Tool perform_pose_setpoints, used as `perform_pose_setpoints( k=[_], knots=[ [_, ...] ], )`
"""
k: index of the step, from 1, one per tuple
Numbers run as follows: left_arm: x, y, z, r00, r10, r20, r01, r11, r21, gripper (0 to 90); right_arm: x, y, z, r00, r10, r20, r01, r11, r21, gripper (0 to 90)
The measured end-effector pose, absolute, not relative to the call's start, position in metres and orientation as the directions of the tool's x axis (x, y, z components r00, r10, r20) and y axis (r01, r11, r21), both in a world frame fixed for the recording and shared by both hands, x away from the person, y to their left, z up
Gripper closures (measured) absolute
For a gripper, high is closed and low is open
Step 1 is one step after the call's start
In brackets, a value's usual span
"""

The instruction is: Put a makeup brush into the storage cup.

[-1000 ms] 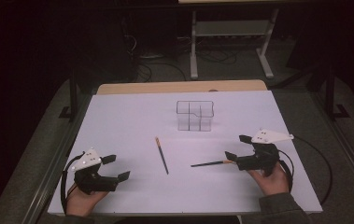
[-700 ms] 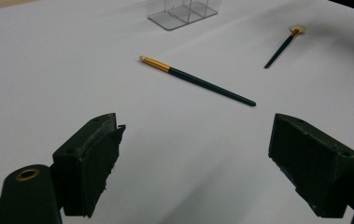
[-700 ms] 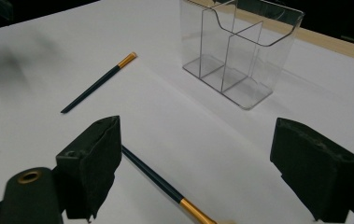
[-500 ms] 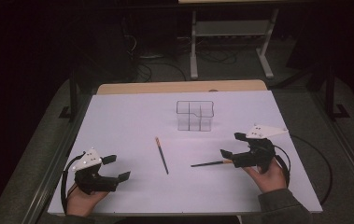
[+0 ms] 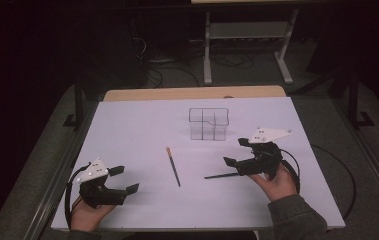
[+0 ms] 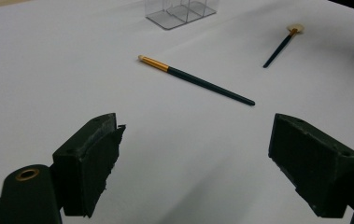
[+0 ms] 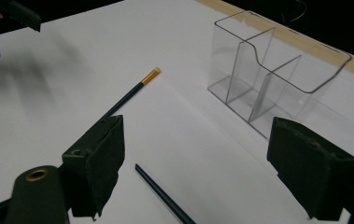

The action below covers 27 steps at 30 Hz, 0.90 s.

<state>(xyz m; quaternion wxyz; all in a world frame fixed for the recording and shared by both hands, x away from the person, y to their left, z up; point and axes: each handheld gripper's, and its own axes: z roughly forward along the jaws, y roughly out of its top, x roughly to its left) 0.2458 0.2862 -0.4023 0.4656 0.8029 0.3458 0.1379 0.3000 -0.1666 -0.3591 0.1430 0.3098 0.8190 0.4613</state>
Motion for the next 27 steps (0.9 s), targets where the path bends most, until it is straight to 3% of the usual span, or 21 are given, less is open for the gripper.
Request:
perform_pose_setpoints(
  k=[27],
  knots=[
    [0.246, 0.289, -0.401, 0.716, 0.689, -0.112, 0.43, -0.308, 0.849, 15.6, 0.324, -0.114, -0.344, -0.798, 0.594, 0.102, 0.424, 0.433, 0.795, 22.3]
  ],
)
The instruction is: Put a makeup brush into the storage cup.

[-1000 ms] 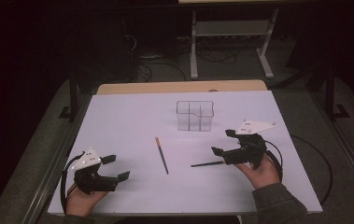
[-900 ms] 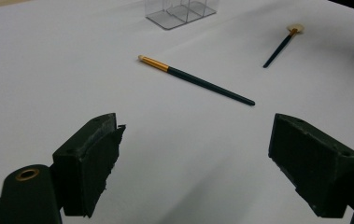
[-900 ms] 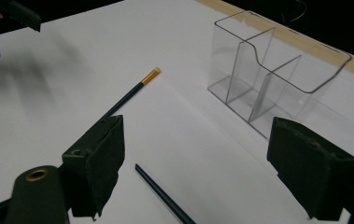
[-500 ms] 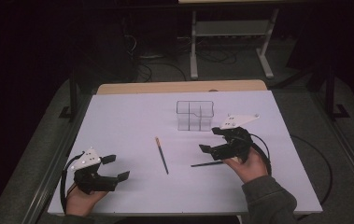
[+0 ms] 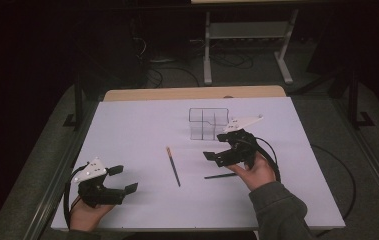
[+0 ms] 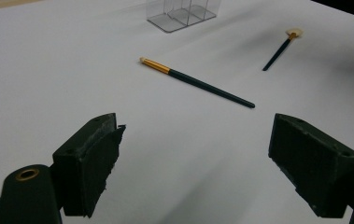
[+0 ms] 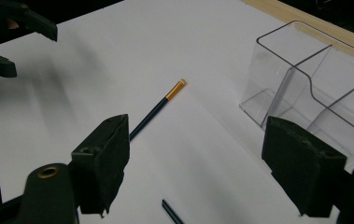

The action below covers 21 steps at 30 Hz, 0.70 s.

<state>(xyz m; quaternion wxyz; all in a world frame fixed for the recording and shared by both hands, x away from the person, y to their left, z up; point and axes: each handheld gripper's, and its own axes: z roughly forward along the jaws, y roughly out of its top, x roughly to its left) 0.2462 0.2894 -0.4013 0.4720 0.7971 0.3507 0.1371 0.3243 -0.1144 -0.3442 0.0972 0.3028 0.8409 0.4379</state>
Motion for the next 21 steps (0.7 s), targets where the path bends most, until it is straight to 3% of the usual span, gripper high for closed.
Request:
perform_pose_setpoints(
  k=[21],
  knots=[
    [0.245, 0.291, -0.4, 0.713, 0.691, -0.117, 0.435, -0.305, 0.848, 15.6, 0.344, -0.081, -0.342, -0.778, 0.61, 0.15, 0.5, 0.457, 0.736, 27.0]
  ],
)
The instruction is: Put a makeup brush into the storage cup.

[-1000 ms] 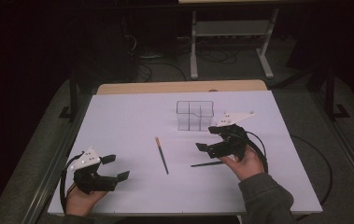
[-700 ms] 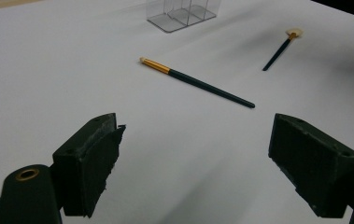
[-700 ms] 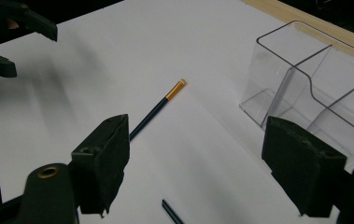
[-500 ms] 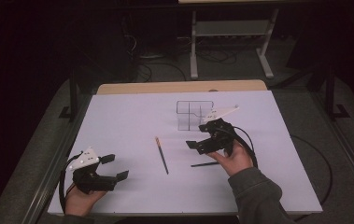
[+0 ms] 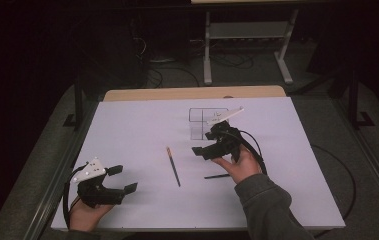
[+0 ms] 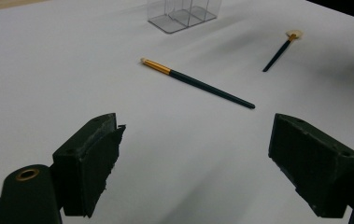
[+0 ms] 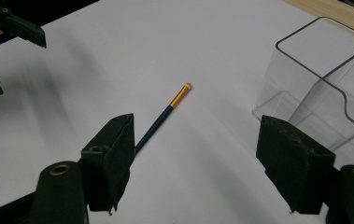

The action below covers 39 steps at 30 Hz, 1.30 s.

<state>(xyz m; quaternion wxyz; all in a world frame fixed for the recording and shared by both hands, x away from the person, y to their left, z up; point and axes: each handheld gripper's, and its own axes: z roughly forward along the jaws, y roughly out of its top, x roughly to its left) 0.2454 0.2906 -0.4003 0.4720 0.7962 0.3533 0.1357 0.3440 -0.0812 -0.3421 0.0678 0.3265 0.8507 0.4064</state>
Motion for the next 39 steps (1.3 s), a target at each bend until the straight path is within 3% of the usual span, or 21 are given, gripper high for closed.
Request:
perform_pose_setpoints(
  k=[39],
  knots=[
    [0.245, 0.291, -0.401, 0.715, 0.69, -0.116, 0.433, -0.306, 0.848, 15.6, 0.369, -0.031, -0.35, -0.76, 0.62, 0.196, 0.573, 0.497, 0.652, 31.5]
  ],
)
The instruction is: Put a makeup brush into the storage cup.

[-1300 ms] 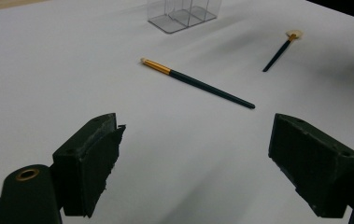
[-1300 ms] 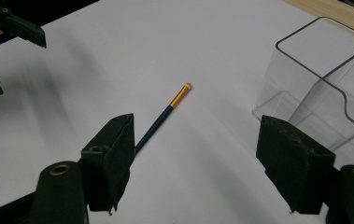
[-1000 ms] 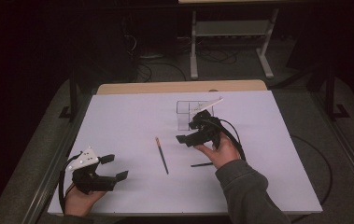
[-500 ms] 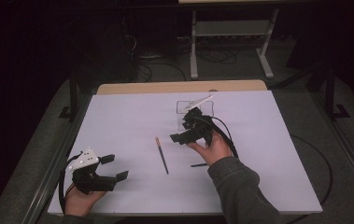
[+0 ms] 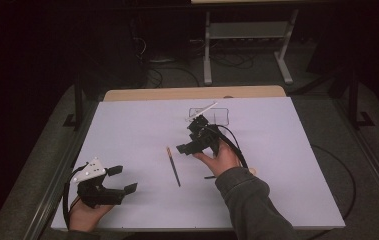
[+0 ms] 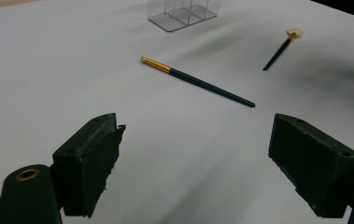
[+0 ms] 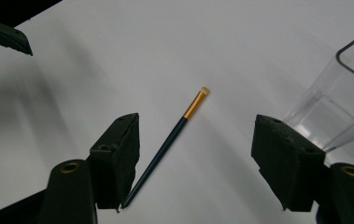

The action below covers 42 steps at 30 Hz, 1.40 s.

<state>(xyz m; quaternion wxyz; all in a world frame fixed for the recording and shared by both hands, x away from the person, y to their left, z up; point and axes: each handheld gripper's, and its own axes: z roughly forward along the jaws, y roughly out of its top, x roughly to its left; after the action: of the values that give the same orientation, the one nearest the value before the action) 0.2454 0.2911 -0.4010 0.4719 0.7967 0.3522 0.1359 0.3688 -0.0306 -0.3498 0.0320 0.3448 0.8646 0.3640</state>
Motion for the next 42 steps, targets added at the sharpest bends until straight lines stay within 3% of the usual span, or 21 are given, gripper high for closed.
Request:
perform_pose_setpoints(
  k=[42],
  knots=[
    [0.246, 0.291, -0.402, 0.708, 0.695, -0.124, 0.441, -0.298, 0.847, 15.7, 0.381, 0.023, -0.387, -0.747, 0.632, 0.208, 0.626, 0.562, 0.541, 45.1]
  ],
)
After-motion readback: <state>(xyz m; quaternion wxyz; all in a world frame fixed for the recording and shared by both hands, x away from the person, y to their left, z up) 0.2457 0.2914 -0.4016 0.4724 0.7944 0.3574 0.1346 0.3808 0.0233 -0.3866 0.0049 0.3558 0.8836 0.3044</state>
